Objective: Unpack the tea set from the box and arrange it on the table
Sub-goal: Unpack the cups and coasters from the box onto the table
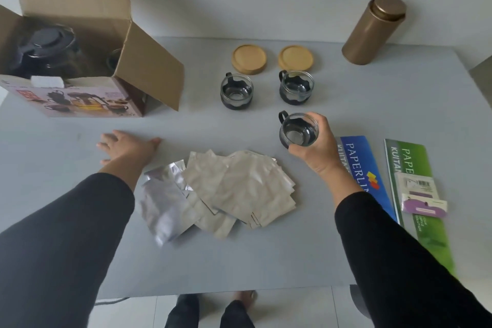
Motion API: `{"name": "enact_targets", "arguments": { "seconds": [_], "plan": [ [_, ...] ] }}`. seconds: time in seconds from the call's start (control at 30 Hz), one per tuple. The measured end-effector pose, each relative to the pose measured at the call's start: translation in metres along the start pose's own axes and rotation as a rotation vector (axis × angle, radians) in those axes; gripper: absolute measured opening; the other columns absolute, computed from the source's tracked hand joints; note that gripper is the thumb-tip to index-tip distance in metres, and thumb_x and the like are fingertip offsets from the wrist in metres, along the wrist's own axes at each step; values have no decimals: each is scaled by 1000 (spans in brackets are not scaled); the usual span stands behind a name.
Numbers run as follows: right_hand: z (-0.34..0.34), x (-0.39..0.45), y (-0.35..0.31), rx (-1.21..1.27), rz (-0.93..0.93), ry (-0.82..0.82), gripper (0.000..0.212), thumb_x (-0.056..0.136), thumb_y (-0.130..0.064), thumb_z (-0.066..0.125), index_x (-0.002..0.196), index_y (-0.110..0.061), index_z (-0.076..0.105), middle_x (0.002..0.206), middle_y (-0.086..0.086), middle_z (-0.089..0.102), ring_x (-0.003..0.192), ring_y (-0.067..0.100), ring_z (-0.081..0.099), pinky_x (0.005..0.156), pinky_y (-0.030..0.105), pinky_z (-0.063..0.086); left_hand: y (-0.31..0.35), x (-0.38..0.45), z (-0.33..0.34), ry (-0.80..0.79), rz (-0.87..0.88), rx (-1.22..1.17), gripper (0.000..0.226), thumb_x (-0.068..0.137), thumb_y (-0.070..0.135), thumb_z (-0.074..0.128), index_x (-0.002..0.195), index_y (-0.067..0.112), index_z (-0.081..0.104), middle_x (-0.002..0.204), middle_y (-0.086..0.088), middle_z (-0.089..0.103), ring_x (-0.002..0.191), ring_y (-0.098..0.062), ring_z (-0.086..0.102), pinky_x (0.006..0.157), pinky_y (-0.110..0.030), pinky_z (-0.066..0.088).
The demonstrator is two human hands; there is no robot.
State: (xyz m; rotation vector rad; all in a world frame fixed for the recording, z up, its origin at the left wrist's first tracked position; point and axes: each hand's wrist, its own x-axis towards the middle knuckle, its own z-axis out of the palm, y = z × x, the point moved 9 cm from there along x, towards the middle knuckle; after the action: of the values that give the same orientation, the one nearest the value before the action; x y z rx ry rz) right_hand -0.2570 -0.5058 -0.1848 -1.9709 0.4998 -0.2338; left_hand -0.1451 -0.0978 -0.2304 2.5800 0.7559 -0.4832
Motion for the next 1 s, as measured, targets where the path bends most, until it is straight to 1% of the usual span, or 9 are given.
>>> {"name": "enact_targets", "arguments": {
  "seconds": [0.1,0.2,0.27,0.4,0.63,0.7,0.83,0.93,1.0],
  "plan": [
    [-4,7,6,-8,-9,-31,71,60,-3,77,122,-19,47,106,-18,56,104,8,55,86,15,46,-1,2,1,12,2,23,102,86,54,60,152,3,2,160,-15,0,147,-34,-1,118,-48,8],
    [-7,14,8,-25,-27,-38,73,56,-12,75,123,-17,48,118,-4,55,106,9,54,83,6,43,-1,6,1,25,4,37,101,86,54,60,152,3,3,159,-16,1,147,-34,-1,118,-48,8],
    [-8,18,10,-33,-23,-45,76,52,-19,71,124,-17,47,123,2,54,108,12,53,90,15,44,-1,7,2,29,5,46,101,86,54,59,152,3,2,159,-16,1,147,-34,-1,118,-48,8],
    [-8,23,11,-43,-13,-77,78,53,-21,70,127,-18,45,126,2,53,113,13,53,99,29,46,-2,10,3,34,2,39,102,86,55,59,152,4,1,160,-15,-1,147,-34,-2,118,-49,9],
    [-6,23,5,-29,9,-126,96,57,-23,70,143,-23,29,140,3,39,129,12,39,106,26,35,-1,10,3,24,35,5,99,87,53,58,152,4,3,160,-14,1,147,-33,-3,119,-48,9],
    [14,26,-64,-80,-133,-96,91,60,-26,68,143,-20,31,140,2,36,129,10,34,105,23,30,-26,17,-46,69,13,-89,95,88,51,58,152,5,5,160,-12,2,148,-31,-3,119,-48,11],
    [11,21,-88,-127,-251,25,66,68,-23,62,130,-8,48,130,6,46,121,16,43,95,6,29,-22,18,-24,27,65,-96,85,90,43,57,151,4,13,158,-8,9,147,-29,3,115,-50,23],
    [28,15,-105,-138,-326,-2,61,68,-31,57,122,-3,56,125,9,52,116,15,46,95,1,27,-16,10,-3,-30,63,-123,84,89,40,59,150,3,15,158,-7,10,147,-28,3,112,-50,30],
    [57,14,-138,-172,-399,-87,60,67,-33,57,121,-6,57,122,8,53,114,13,47,96,3,27,-17,9,-5,-38,6,-117,87,89,43,58,151,2,12,159,-10,9,147,-29,2,115,-48,25]
  ]
}}
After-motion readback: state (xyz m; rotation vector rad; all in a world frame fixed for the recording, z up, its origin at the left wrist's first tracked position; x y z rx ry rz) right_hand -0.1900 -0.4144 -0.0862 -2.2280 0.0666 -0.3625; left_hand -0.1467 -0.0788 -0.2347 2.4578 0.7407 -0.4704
